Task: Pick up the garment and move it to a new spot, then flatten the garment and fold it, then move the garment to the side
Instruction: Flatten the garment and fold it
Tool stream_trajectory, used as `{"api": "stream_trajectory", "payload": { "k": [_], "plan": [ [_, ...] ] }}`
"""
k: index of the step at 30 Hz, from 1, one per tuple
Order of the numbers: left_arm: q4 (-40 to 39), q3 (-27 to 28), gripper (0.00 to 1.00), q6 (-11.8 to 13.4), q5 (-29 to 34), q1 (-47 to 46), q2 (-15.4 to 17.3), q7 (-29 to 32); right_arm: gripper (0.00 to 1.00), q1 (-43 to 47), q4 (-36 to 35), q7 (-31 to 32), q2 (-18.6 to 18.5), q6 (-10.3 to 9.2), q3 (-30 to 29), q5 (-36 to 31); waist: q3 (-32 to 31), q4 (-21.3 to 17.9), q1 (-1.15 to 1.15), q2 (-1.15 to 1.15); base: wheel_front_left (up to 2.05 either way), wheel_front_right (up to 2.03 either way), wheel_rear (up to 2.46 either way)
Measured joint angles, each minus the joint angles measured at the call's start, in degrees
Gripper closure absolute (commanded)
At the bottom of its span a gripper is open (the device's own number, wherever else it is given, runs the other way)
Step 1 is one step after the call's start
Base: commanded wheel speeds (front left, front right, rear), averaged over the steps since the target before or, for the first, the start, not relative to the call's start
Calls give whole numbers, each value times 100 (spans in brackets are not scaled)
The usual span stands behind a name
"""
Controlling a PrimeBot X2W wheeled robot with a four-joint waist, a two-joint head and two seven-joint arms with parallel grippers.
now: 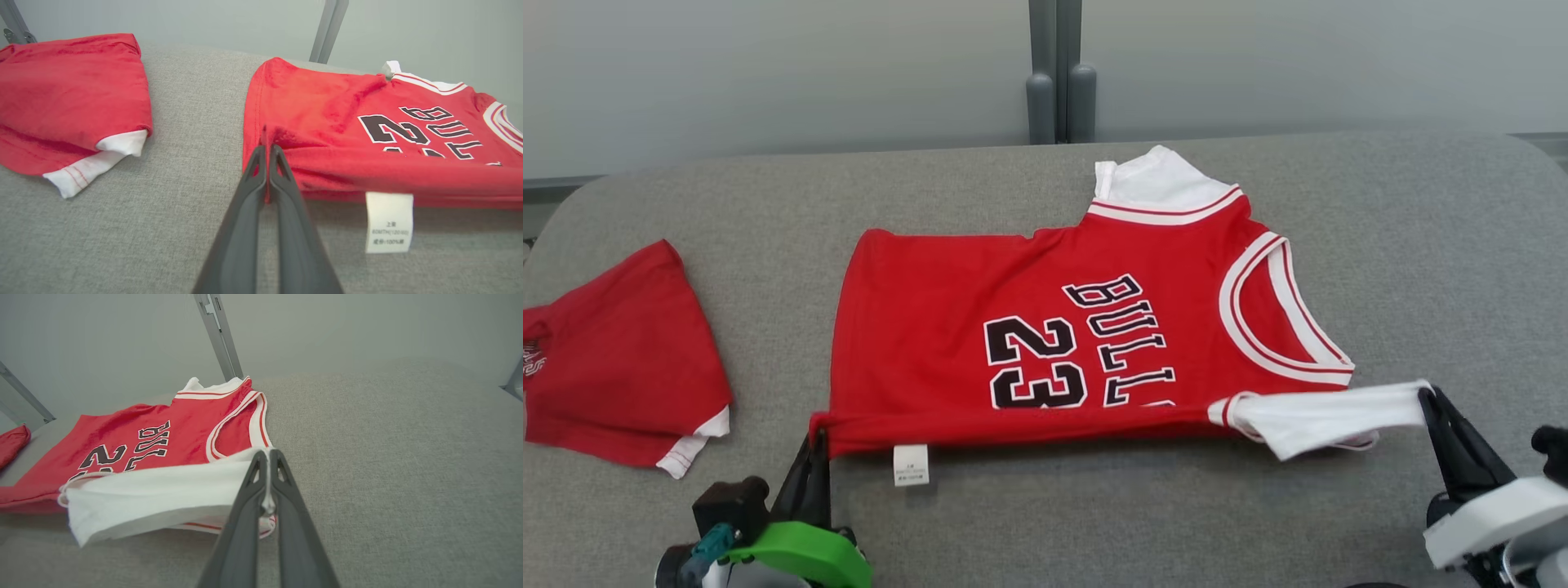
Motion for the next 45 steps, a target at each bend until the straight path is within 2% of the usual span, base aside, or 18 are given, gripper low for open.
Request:
{"api": "stream_trajectory", "payload": {
  "k": [12,21,25,26,27,28,29,33,36,40,45],
  "plan": [
    [976,-266,100,3,37,-1259,-29,0,100,-1855,1418,9,121,0,472,-353,635,178,0,0,0,0,0],
    [1407,-608,100,116,-79,-1809,-38,0,100,-2771,2426,7,277,0,590,-661,1010,321,0,0,0,0,0],
    [1508,-749,100,276,-204,-2028,-45,0,100,-3130,2867,5,383,0,573,-740,1143,379,0,0,0,0,0],
    [1502,-743,91,331,-214,-2070,-45,0,100,-3185,2930,4,411,0,568,-762,1165,388,0,0,0,0,0],
    [1478,-745,56,370,-222,-2098,-44,0,88,-3246,3010,4,454,0,519,-757,1185,395,0,0,0,0,0],
    [1449,-748,0,402,-225,-2107,-45,0,6,-3301,3052,4,486,0,469,-758,1204,399,0,0,0,0,0],
    [1412,-748,0,432,-226,-2107,-45,0,0,-3355,3045,4,508,0,371,-769,1223,403,1,0,0,0,0],
    [1061,-709,0,619,-224,-2066,-45,0,0,-3387,2455,-1,533,-1,-523,-1240,1275,434,0,0,0,0,0],
    [923,-694,0,665,-207,-1891,-44,0,0,-3032,2143,-1,678,-1,-844,-1471,1255,437,0,0,0,0,0],
    [780,-724,0,675,-208,-1640,-43,0,0,-2543,1995,-1,797,-1,-876,-1585,1199,416,0,0,0,0,0],
    [645,-771,0,666,-198,-1397,-45,0,0,-2087,1816,-1,778,0,-566,-1591,1128,368,1,0,0,0,0]
  ]
}}
